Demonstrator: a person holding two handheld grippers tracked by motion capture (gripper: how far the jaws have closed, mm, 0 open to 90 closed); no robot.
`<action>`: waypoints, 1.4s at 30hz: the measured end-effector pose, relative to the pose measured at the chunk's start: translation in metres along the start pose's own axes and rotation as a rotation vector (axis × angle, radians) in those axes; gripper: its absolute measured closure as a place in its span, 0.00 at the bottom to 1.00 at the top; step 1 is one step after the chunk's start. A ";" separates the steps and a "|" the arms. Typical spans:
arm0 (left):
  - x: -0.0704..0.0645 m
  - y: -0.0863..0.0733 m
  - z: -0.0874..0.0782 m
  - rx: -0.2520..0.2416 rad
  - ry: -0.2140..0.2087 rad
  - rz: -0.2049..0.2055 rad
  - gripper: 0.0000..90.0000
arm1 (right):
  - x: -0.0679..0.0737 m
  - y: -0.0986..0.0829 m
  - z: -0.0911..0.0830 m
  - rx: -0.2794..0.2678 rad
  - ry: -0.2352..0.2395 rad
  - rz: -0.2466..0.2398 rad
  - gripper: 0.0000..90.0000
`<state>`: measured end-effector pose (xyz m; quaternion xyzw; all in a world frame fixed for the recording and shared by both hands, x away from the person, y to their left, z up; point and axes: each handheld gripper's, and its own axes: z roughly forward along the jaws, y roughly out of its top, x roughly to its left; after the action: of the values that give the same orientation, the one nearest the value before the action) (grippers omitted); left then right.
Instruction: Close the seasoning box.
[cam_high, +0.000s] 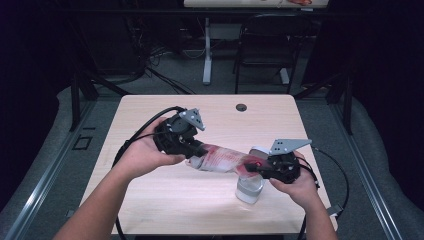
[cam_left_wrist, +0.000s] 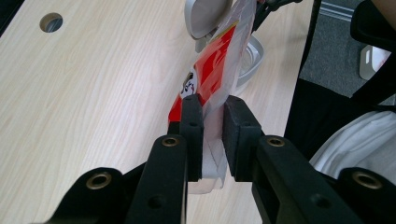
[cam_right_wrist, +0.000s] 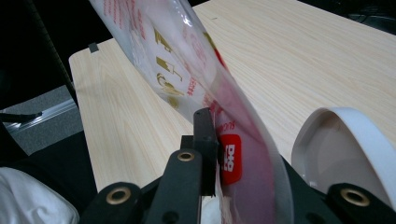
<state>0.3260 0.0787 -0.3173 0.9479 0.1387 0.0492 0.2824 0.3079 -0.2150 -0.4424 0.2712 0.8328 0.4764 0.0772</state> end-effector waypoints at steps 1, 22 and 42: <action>0.000 0.000 0.000 -0.001 0.000 0.002 0.88 | 0.000 0.000 0.000 0.000 0.000 0.000 0.95; -0.001 0.003 -0.001 -0.010 -0.003 0.003 0.88 | 0.000 0.000 -0.003 -0.003 0.007 0.003 0.96; -0.002 0.006 -0.001 -0.015 -0.006 0.006 0.88 | 0.000 0.000 -0.007 0.001 0.006 0.002 0.96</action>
<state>0.3248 0.0738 -0.3133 0.9464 0.1347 0.0482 0.2897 0.3053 -0.2198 -0.4387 0.2705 0.8331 0.4768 0.0743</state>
